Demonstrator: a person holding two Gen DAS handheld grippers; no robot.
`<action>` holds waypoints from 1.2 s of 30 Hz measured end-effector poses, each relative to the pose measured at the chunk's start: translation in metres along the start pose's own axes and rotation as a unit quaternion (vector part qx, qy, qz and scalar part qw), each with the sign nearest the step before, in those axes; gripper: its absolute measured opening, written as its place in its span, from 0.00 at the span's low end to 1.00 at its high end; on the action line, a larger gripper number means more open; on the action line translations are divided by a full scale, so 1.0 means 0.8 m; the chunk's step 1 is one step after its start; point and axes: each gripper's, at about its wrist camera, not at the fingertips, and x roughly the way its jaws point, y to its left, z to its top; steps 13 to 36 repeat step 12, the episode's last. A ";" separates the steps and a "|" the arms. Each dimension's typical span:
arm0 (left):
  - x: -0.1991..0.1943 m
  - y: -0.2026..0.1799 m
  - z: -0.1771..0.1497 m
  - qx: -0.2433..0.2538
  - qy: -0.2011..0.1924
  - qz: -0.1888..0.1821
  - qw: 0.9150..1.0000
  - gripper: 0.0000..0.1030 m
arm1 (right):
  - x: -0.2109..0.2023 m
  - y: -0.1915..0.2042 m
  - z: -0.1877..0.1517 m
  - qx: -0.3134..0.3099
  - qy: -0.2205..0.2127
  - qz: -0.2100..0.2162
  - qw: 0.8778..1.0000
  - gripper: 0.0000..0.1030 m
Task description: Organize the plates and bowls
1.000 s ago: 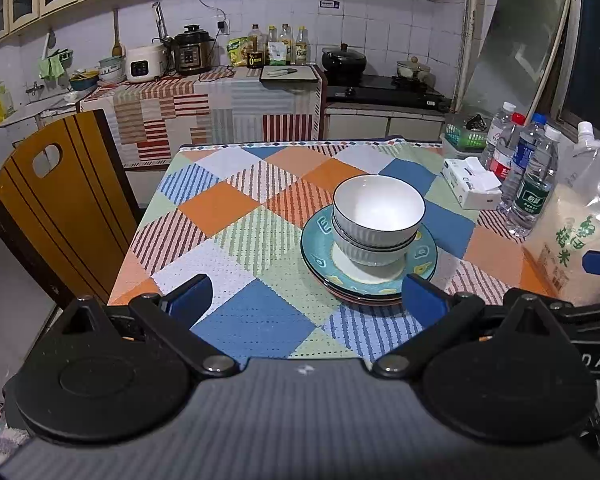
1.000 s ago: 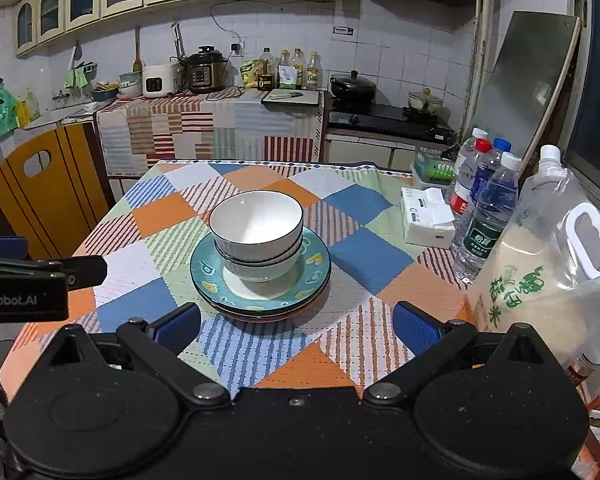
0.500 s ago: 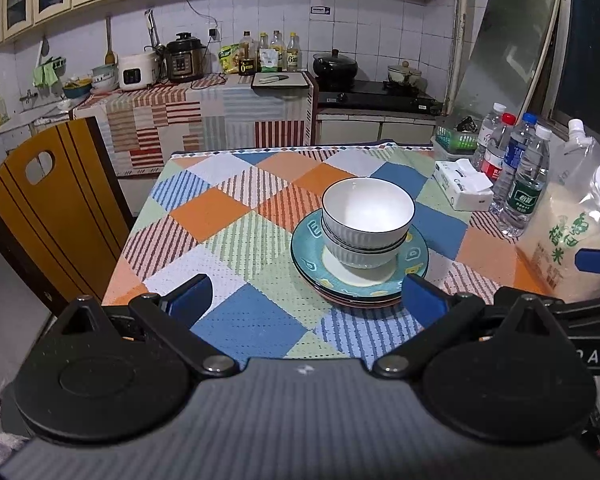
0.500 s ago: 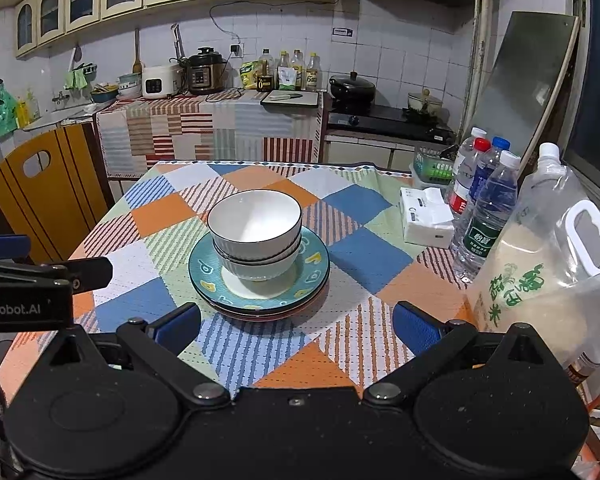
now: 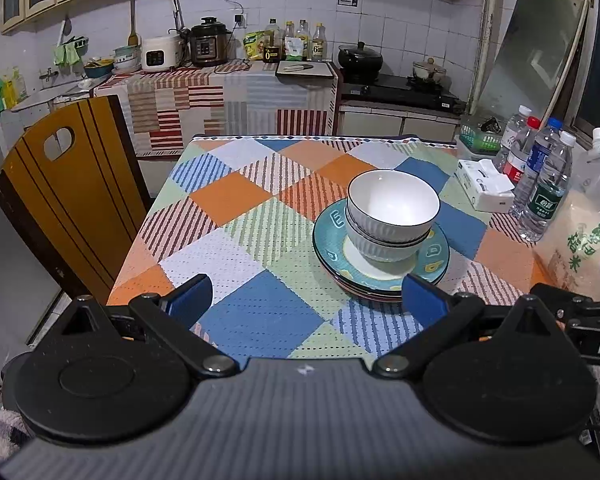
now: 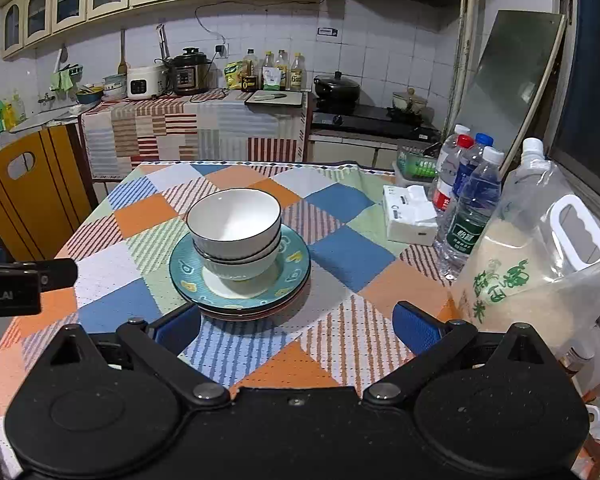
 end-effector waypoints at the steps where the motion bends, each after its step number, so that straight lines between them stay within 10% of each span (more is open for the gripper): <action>1: 0.000 0.000 0.000 0.001 0.000 -0.001 1.000 1.00 | 0.000 -0.001 0.000 0.001 0.000 -0.001 1.000 1.00; 36: -0.001 -0.002 -0.003 0.004 -0.001 -0.003 1.000 1.00 | 0.001 -0.005 -0.001 0.006 0.001 -0.004 1.000 1.00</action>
